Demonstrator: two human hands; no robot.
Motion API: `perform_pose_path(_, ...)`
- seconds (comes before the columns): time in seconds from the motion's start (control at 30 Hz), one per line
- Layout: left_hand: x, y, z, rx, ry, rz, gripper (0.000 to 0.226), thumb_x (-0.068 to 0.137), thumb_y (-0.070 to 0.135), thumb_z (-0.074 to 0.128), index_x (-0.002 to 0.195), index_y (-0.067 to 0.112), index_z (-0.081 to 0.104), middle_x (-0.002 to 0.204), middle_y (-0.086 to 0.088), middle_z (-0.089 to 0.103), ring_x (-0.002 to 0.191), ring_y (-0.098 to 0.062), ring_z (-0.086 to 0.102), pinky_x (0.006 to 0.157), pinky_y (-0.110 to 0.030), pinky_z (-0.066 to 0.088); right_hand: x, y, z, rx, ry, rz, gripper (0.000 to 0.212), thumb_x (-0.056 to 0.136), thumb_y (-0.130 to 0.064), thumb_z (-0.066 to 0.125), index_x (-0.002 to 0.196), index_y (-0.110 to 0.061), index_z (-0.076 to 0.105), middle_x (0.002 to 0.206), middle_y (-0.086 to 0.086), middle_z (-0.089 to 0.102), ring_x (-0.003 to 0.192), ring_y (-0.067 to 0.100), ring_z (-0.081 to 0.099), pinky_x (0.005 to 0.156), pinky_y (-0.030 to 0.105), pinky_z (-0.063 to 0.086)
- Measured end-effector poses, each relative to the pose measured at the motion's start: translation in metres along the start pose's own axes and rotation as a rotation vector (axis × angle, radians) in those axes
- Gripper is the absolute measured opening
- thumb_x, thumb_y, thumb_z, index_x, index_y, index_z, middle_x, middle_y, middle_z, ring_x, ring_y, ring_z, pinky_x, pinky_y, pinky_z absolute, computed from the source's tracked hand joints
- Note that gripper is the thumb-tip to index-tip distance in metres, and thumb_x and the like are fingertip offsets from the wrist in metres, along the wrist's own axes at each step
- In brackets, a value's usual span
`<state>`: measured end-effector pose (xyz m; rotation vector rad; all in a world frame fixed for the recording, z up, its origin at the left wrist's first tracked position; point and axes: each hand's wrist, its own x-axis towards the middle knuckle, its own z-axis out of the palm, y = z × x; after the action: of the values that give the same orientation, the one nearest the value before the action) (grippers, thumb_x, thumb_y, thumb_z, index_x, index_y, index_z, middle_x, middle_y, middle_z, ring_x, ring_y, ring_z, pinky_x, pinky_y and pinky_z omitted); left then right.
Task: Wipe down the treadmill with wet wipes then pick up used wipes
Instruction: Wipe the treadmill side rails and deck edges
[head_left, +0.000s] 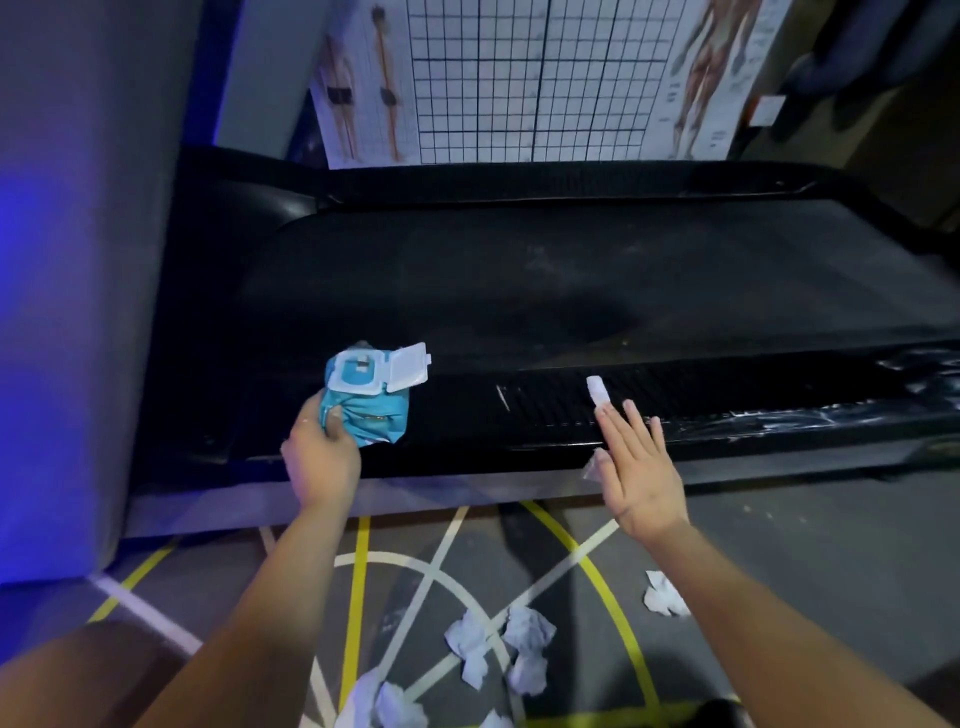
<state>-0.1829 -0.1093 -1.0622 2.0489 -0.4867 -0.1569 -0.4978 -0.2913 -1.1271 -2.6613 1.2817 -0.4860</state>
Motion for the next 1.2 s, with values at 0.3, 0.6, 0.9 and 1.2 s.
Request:
perform_pose_path(0.3, 0.004, -0.017, -0.003, 0.118, 0.056, -0.016, 0.036, 0.109, 0.019, 0.045, 0.143, 0.019, 0.057, 0.121, -0.023, 0.068, 0.109, -0.045, 0.063, 0.083, -0.047, 0.052, 0.009, -0.055, 0.012, 0.13, -0.024, -0.085, 0.062, 0.091, -0.023, 0.036, 0.149, -0.005, 0.046, 0.156, 0.007, 0.043, 0.147, 0.022, 0.037, 0.125, 0.032, 0.01)
perform_pose_path(0.6, -0.006, 0.003, 0.001, 0.431, 0.298, 0.362, 0.059, 0.091, 0.008, 0.047, 0.15, 0.006, 0.041, 0.15, -0.022, 0.044, 0.133, -0.042, 0.042, 0.108, -0.054, 0.035, 0.049, -0.081, -0.027, 0.485, -0.039, -0.036, 0.054, 0.092, 0.012, 0.05, 0.142, -0.01, 0.057, 0.118, 0.013, 0.068, 0.106, 0.02, 0.066, 0.093, 0.014, 0.043)
perform_pose_path(0.9, -0.015, 0.004, 0.073, 0.606, -0.349, 0.787, 0.033, 0.094, 0.02, 0.059, 0.126, 0.012, 0.063, 0.112, -0.006, 0.062, 0.103, -0.03, 0.061, 0.084, -0.045, 0.054, 0.121, -0.102, -0.053, 0.639, 0.194, 0.133, 0.005, 0.094, -0.024, 0.069, 0.094, -0.021, 0.074, 0.08, -0.011, 0.072, 0.076, 0.001, 0.068, 0.07, 0.018, 0.053)
perform_pose_path(1.2, 0.015, -0.004, 0.078, 0.778, -0.399, 0.79, 0.043, 0.09, 0.034, 0.036, 0.117, 0.015, 0.063, 0.104, -0.006, 0.059, 0.097, -0.028, 0.052, 0.085, -0.044, 0.047, 0.108, -0.096, 0.01, 0.155, -0.248, -0.179, 0.02, 0.09, -0.011, 0.065, 0.107, -0.012, 0.075, 0.109, 0.004, 0.058, 0.101, 0.026, 0.052, 0.094, 0.035, 0.047)
